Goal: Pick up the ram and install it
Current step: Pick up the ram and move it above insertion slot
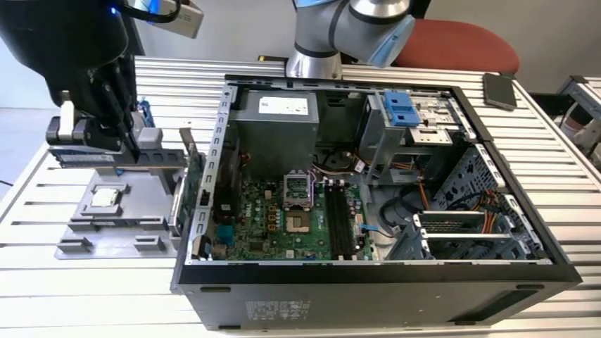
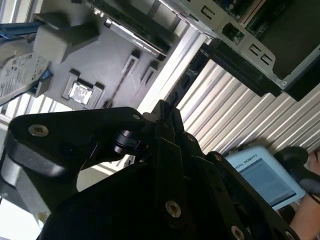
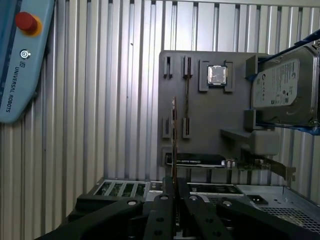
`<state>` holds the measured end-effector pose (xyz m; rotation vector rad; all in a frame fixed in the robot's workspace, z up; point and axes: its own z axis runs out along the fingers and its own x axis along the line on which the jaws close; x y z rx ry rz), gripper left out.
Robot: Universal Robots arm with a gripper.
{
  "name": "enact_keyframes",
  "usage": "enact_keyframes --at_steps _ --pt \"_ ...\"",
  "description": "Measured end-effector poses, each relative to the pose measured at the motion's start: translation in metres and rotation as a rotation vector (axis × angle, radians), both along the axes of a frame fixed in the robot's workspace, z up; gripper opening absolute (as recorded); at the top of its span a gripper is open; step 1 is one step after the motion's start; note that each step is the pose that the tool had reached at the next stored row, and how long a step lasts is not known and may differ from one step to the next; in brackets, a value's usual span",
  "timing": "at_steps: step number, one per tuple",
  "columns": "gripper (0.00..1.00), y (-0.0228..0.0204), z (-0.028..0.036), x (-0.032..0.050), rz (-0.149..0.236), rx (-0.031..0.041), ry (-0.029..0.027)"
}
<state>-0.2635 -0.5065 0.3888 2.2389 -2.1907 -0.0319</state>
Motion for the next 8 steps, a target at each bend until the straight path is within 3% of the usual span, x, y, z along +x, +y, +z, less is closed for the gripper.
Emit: enact_keyframes --at_steps 3,8 --pt "0.0 0.0006 -0.0029 0.0078 0.0 -0.0013 0.0" --pt "0.0 0.0015 -0.0054 0.0304 0.0 -0.0015 0.0"
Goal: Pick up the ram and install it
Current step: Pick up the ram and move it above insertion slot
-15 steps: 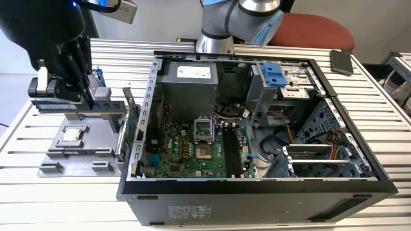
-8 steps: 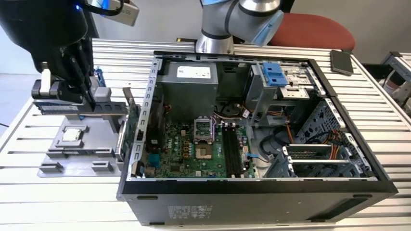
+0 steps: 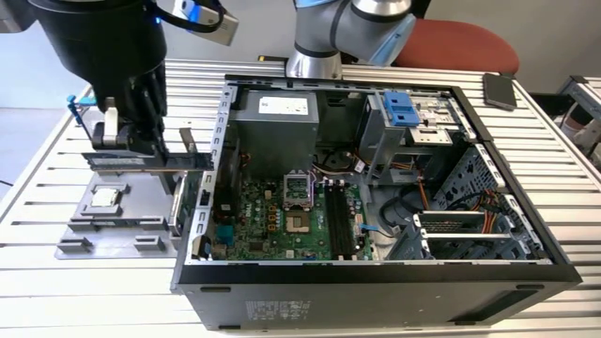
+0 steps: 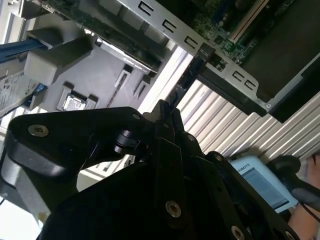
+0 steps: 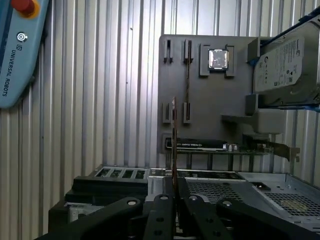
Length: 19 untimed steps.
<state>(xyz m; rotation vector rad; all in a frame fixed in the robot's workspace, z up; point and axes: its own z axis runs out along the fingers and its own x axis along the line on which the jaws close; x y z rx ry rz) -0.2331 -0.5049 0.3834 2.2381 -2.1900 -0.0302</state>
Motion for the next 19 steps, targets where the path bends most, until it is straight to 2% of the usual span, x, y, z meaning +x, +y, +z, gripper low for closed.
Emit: enact_keyframes --at_steps 13,17,19 --pt "0.0 0.003 -0.0019 0.0542 0.0 0.0001 -0.0001" --pt "0.0 0.0055 -0.0025 0.0637 0.0 0.0001 -0.0001" --pt "0.0 0.006 -0.0028 0.0715 0.0 0.0 -0.0001"
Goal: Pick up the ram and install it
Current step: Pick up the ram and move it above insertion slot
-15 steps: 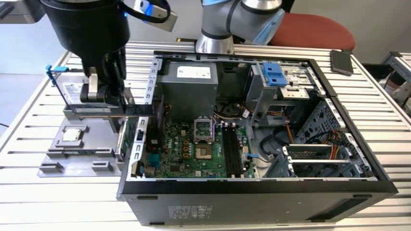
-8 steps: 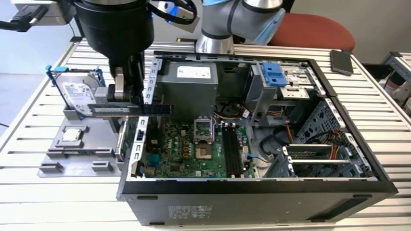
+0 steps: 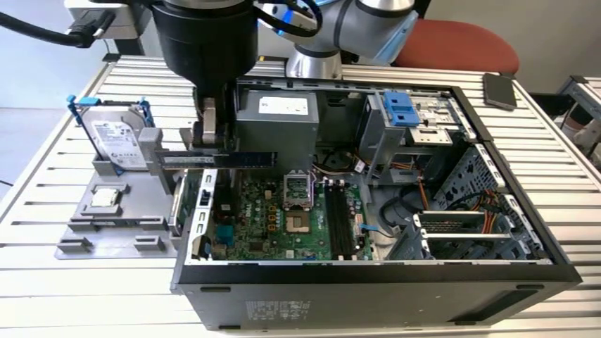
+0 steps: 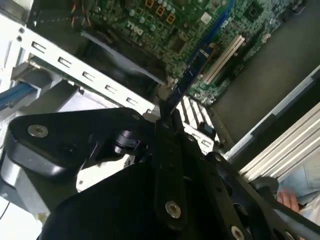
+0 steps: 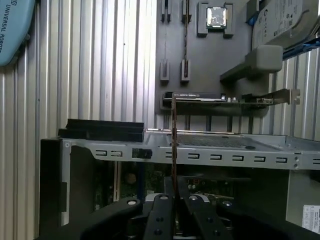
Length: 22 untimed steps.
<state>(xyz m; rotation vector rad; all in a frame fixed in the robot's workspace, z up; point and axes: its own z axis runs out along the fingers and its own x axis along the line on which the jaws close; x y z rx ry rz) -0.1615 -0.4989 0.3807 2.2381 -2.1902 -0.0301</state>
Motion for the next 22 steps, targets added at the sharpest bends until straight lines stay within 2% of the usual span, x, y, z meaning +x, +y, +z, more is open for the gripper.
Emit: enact_keyframes --at_steps 3,7,10,22 --pt "0.0 0.0003 -0.0008 0.0127 0.0 0.0001 0.0001" --pt "0.0 0.0026 -0.0016 0.0226 0.0 0.0001 0.0" --pt "0.0 0.0039 -0.0023 0.033 -0.001 0.0 0.0001" --pt "0.0 0.0111 -0.0057 0.0664 -0.029 0.0 0.0001"
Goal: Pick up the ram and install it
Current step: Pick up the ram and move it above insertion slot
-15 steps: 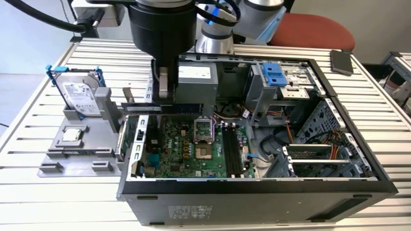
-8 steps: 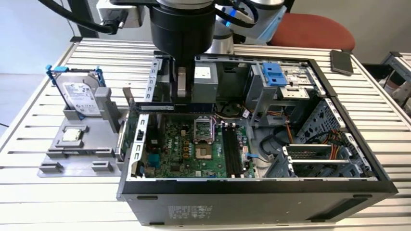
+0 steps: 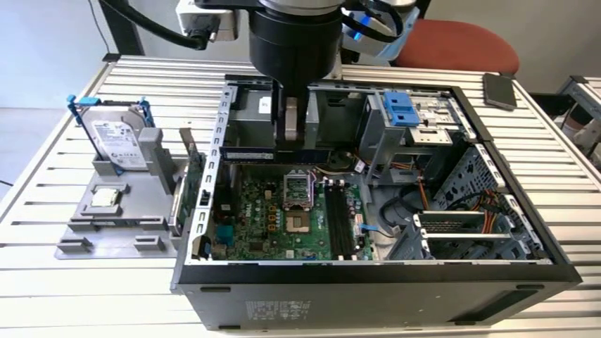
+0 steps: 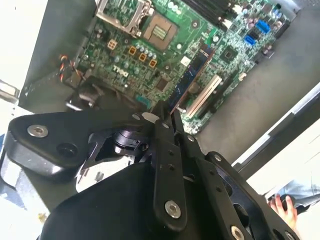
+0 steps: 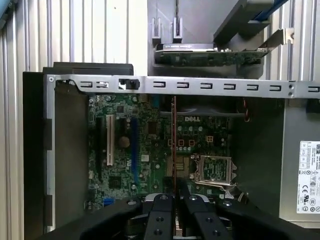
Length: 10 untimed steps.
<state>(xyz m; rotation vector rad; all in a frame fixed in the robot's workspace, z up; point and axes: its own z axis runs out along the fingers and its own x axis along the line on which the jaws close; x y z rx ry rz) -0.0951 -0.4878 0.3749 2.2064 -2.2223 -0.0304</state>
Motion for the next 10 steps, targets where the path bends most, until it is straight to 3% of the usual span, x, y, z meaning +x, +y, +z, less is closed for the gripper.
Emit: enact_keyframes --at_steps 10 --pt "0.0 0.0064 -0.0025 0.0278 -0.022 0.0 0.0"
